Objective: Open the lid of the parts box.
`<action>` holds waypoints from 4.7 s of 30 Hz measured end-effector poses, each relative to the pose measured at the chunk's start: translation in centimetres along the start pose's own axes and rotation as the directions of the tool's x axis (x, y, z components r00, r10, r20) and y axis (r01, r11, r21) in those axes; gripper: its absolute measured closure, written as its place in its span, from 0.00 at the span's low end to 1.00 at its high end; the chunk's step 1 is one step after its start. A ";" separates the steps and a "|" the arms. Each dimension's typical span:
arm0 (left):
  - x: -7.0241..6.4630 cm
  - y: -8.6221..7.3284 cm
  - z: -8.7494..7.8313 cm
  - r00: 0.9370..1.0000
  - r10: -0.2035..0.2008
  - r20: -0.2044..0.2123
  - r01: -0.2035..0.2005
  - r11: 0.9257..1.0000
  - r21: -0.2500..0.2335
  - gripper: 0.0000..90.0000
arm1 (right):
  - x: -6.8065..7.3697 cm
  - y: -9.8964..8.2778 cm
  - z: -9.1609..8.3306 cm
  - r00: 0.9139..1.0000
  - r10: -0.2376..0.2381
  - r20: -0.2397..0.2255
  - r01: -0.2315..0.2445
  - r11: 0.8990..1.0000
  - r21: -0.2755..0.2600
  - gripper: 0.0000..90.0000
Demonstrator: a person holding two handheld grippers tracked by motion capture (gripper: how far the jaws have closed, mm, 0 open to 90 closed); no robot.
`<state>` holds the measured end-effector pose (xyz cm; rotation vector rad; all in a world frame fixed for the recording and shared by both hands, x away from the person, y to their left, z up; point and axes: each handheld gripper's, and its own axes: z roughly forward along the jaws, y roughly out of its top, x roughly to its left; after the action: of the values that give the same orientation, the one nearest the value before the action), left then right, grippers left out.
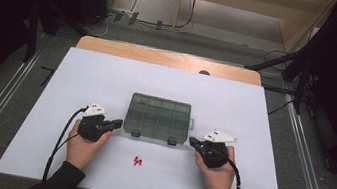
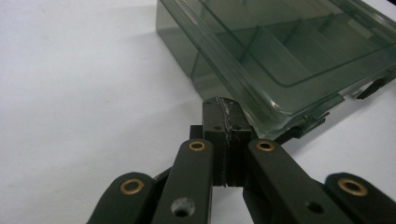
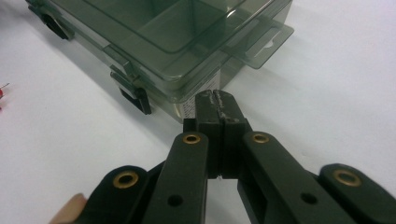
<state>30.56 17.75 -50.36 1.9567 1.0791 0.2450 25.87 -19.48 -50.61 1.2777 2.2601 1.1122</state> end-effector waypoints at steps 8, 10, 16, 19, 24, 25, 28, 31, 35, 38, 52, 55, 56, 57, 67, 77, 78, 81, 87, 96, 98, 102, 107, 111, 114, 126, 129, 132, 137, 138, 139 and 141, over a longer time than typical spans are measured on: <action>-0.2 0.0 0.1 1.000 0.002 0.012 -0.002 1.000 0.008 1.00 | 0.2 0.0 0.2 1.000 -0.016 -0.011 0.017 1.000 0.016 1.00; -0.2 0.0 0.1 1.000 0.002 0.012 -0.002 1.000 0.008 1.00 | 0.3 0.0 0.3 1.000 -0.024 -0.012 0.024 1.000 0.016 1.00; -0.1 -0.1 0.1 1.000 0.007 0.013 -0.007 1.000 0.015 1.00 | 0.4 0.0 0.2 0.999 -0.030 -0.019 0.030 0.999 0.012 1.00; -0.1 -0.1 0.1 1.000 0.010 0.017 -0.010 1.000 0.018 1.00 | 0.4 0.1 0.2 0.999 -0.032 -0.022 0.032 0.999 0.012 1.00; -0.1 -0.1 0.1 1.000 0.008 0.023 -0.008 1.000 0.021 1.00 | 0.4 0.2 0.0 0.999 -0.026 -0.022 0.026 1.000 0.006 1.00; -0.2 -0.1 0.1 1.000 0.008 0.024 -0.008 1.000 0.019 1.00 | 0.4 0.2 0.0 0.999 -0.028 -0.021 0.028 1.000 0.002 1.00; -0.2 -0.1 0.1 1.000 0.009 0.024 -0.009 1.000 0.018 1.00 | 0.4 0.3 -0.2 0.999 -0.028 -0.024 0.028 1.000 -0.013 1.00; -0.1 0.0 0.0 1.000 0.003 0.027 -0.003 1.000 0.005 1.00 | 0.4 0.4 -0.4 0.999 -0.023 -0.031 0.022 1.000 -0.021 1.00; -0.1 0.1 -0.2 1.000 -0.003 0.028 0.004 1.000 -0.007 0.99 | 0.4 0.8 -0.7 0.999 -0.023 -0.033 0.021 0.999 -0.046 1.00; 0.0 0.2 -0.6 0.999 -0.018 0.033 0.019 0.999 -0.027 0.99 | 0.3 0.9 -0.9 0.999 -0.015 -0.038 0.013 0.998 -0.060 1.00; -0.4 1.3 -1.6 0.996 -0.014 0.092 0.027 0.989 -0.148 0.99 | 0.2 1.8 -1.7 0.998 0.002 -0.058 -0.012 0.984 -0.177 1.00; -0.7 1.8 -1.5 0.997 0.026 0.075 -0.013 0.985 -0.173 0.99 | -0.4 2.1 -1.9 0.997 0.035 -0.073 -0.050 0.977 -0.208 1.00; -0.7 1.8 -1.5 0.997 0.026 0.075 -0.013 0.985 -0.173 0.99 | -0.4 2.1 -1.9 0.997 0.035 -0.073 -0.050 0.977 -0.208 1.00; -0.7 2.1 -1.5 0.997 0.017 0.080 -0.001 0.982 -0.191 0.98 | -0.5 2.3 -1.9 0.997 0.030 -0.065 -0.043 0.976 -0.214 1.00; -1.2 3.8 -1.7 0.996 0.040 0.078 -0.022 0.974 -0.226 0.99 | -0.6 3.8 -1.8 0.999 0.030 -0.030 -0.037 0.972 -0.233 1.00; -1.1 5.3 -1.5 0.998 0.044 0.046 -0.030 0.961 -0.274 0.99 | -0.6 5.5 -1.8 0.999 0.037 -0.018 -0.041 0.964 -0.261 1.00; -1.1 5.3 -1.5 0.998 0.044 0.046 -0.030 0.961 -0.274 0.99 | -0.7 5.6 -1.8 0.999 0.037 -0.016 -0.040 0.963 -0.265 1.00; -1.0 5.8 -1.4 0.998 0.052 0.038 -0.039 0.958 -0.283 0.99 | -0.8 5.9 -1.6 0.999 0.049 -0.013 -0.050 0.962 -0.270 1.00; -0.5 6.0 -1.6 0.997 0.072 0.039 -0.059 0.958 -0.281 0.99 | -1.1 6.6 -1.6 0.999 0.050 -0.006 -0.050 0.960 -0.274 1.00; 0.4 5.7 -1.1 0.997 0.072 -0.038 -0.080 0.956 -0.284 0.64 | -1.3 7.3 -1.4 0.999 0.052 0.000 -0.050 0.960 -0.277 1.00; 0.4 5.9 -0.5 0.993 0.091 -0.074 -0.107 0.957 -0.269 0.53 | -1.3 7.4 -1.3 0.999 0.052 0.000 -0.050 0.960 -0.276 1.00; 0.3 6.5 0.3 0.986 0.115 -0.119 -0.142 0.956 -0.257 0.53 | -1.4 7.8 -1.2 0.999 0.052 0.003 -0.049 0.960 -0.275 1.00; 0.2 7.3 0.8 0.983 0.147 -0.113 -0.172 0.948 -0.268 0.63 | -1.5 8.3 -1.3 0.999 0.044 0.009 -0.040 0.960 -0.276 1.00; 0.3 7.5 0.9 0.989 0.131 -0.074 -0.147 0.948 -0.283 0.73 | -1.5 8.6 -1.2 0.999 0.045 0.010 -0.041 0.962 -0.270 1.00; 0.2 7.6 0.9 0.989 0.132 -0.061 -0.145 0.945 -0.293 0.79 | -1.5 8.6 -1.2 0.999 0.049 0.010 -0.044 0.962 -0.268 1.00; 0.5 8.2 1.0 0.995 0.076 -0.059 -0.090 0.946 -0.311 0.86 | -2.4 7.5 -1.0 0.998 0.066 0.005 -0.063 0.969 -0.237 0.92; 0.4 8.2 0.9 0.995 0.077 -0.060 -0.092 0.948 -0.306 0.86 | -3.3 7.0 -0.9 0.994 0.097 0.051 -0.079 0.959 -0.272 0.64; 0.4 8.2 0.9 0.995 0.076 -0.057 -0.089 0.949 -0.301 0.86 | -3.0 7.5 -0.6 0.998 0.062 0.026 -0.052 0.958 -0.282 0.58; 0.2 8.2 0.9 0.996 0.071 -0.055 -0.084 0.949 -0.303 0.86 | -2.9 8.2 -0.2 0.998 0.040 0.049 -0.024 0.954 -0.298 0.65; 0.2 8.2 1.0 0.996 0.069 -0.055 -0.082 0.949 -0.304 0.86 | -3.2 8.2 -0.1 0.998 0.050 0.039 -0.036 0.951 -0.308 0.67; 0.2 8.2 1.0 0.996 0.068 -0.055 -0.081 0.948 -0.306 0.86 | -3.7 8.3 0.3 0.998 0.057 0.011 -0.051 0.947 -0.318 0.71; 0.3 8.2 0.9 0.996 0.070 -0.052 -0.082 0.948 -0.306 0.86 | -3.8 8.2 0.4 0.998 0.056 -0.002 -0.053 0.945 -0.322 0.74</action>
<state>36.15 15.39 -44.70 1.7187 0.9292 0.4687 33.01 -20.02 -45.02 1.2108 1.9429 1.4241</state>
